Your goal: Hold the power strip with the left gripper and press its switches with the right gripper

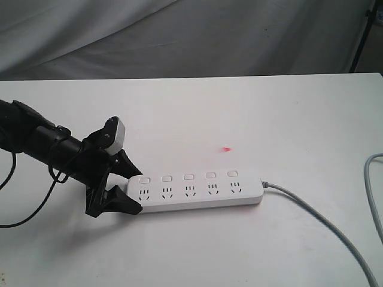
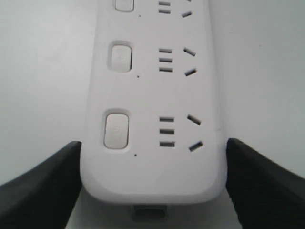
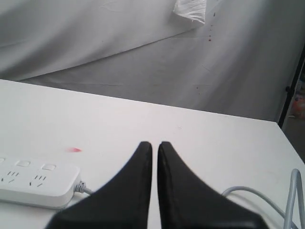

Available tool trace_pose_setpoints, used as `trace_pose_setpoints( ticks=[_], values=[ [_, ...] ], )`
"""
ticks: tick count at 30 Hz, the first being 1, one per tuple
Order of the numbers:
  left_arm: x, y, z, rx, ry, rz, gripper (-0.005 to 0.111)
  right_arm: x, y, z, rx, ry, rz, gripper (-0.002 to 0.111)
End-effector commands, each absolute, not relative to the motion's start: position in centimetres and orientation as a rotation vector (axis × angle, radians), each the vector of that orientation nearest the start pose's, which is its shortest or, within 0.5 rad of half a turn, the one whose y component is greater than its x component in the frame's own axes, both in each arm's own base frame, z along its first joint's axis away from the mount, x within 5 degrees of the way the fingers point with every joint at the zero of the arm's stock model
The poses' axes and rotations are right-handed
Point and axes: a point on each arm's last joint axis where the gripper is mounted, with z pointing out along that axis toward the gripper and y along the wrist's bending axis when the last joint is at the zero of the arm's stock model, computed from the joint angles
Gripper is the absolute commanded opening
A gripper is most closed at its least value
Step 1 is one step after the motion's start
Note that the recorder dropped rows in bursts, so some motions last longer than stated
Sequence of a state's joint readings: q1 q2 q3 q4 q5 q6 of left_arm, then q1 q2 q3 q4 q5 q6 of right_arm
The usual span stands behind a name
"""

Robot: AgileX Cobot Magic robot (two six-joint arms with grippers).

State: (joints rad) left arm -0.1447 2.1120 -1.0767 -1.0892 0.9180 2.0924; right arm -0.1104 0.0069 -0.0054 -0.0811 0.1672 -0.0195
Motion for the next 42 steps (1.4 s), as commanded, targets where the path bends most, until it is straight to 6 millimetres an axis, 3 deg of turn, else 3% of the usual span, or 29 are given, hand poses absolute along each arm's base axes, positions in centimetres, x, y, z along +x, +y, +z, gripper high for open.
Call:
trace_pose_setpoints(
  ticks=[1,9,42],
  values=[
    [33.4,-11.5,9.0,1.654,1.937,-0.84,0.0,5.5,-0.8,19.5,0.039,1.681,-0.165,0.004],
    [33.4,-11.5,9.0,1.654,1.937,-0.84,0.0,5.3,-0.9,18.3,0.044,1.826,-0.171,0.004],
    [33.4,-11.5,9.0,1.654,1.937,-0.84,0.0,5.3,-0.9,18.3,0.046,1.826,-0.169,0.004]
  ],
)
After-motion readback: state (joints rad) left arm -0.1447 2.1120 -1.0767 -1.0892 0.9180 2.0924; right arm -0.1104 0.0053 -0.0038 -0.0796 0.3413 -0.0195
